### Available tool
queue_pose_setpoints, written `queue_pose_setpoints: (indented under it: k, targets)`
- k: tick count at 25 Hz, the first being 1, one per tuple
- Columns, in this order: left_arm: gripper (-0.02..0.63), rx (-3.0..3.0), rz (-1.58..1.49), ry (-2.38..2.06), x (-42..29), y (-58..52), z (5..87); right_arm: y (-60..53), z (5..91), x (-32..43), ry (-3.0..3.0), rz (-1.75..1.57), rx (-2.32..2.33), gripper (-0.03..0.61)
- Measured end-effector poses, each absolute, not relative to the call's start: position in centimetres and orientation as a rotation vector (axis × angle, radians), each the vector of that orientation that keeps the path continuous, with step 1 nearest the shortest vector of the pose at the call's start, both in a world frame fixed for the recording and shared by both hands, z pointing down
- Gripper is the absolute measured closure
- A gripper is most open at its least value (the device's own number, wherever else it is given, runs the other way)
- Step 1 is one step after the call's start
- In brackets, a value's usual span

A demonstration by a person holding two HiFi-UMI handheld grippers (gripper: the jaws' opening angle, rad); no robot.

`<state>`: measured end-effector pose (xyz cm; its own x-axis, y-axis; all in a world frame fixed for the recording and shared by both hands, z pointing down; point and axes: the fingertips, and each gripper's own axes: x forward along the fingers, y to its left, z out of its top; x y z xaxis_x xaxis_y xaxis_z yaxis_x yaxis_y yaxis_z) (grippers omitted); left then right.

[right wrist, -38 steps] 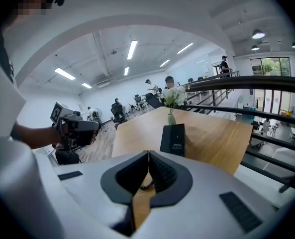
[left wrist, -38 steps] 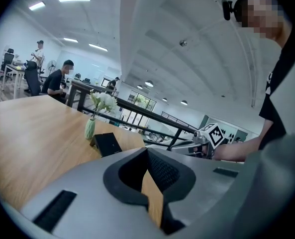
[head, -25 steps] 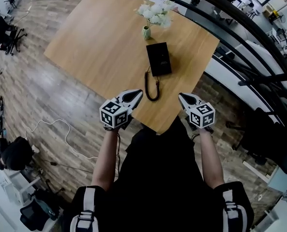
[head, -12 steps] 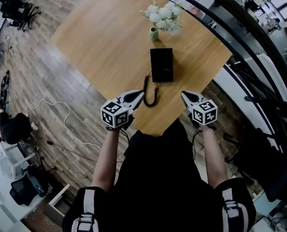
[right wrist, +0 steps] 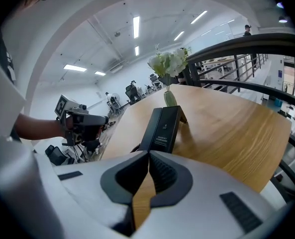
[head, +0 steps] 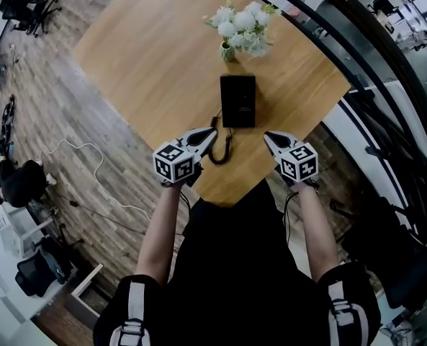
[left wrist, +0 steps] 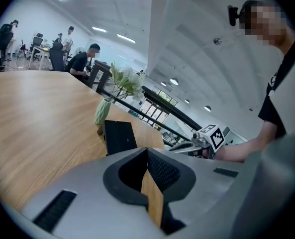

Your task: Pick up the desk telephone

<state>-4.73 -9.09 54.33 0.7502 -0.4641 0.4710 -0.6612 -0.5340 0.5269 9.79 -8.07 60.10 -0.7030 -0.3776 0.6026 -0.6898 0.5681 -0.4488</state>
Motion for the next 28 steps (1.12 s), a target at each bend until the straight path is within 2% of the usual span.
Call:
queue_pose_setpoints:
  k: [15,18,21,26,28]
  targets:
    - [0.589,2.097,0.385,-0.775,-4.4,-11.8,61.2,-11.6,63.9,8.3,-2.299,1.006,0.859,0.554]
    - [0.524,2.07,0.314,-0.757,-4.1,-12.9,61.6,-12.5,64.6,8.2,-2.296,1.013,0.851,0.554]
    - [0.489,2.065,0.34,-0.747,-3.9,-13.7,62.6,-13.4,65.1,8.0,-2.296,1.038,0.855,0.554]
    - [0.459,2.055,0.37,-0.747,-4.0,-14.7,64.0,-14.7,65.9,7.5,-2.308,1.078,0.858,0.549]
    - [0.453,2.06,0.379,-0.753,-3.9,-15.1,64.6,-15.3,66.1,7.3,-2.319,1.09,0.849,0.516]
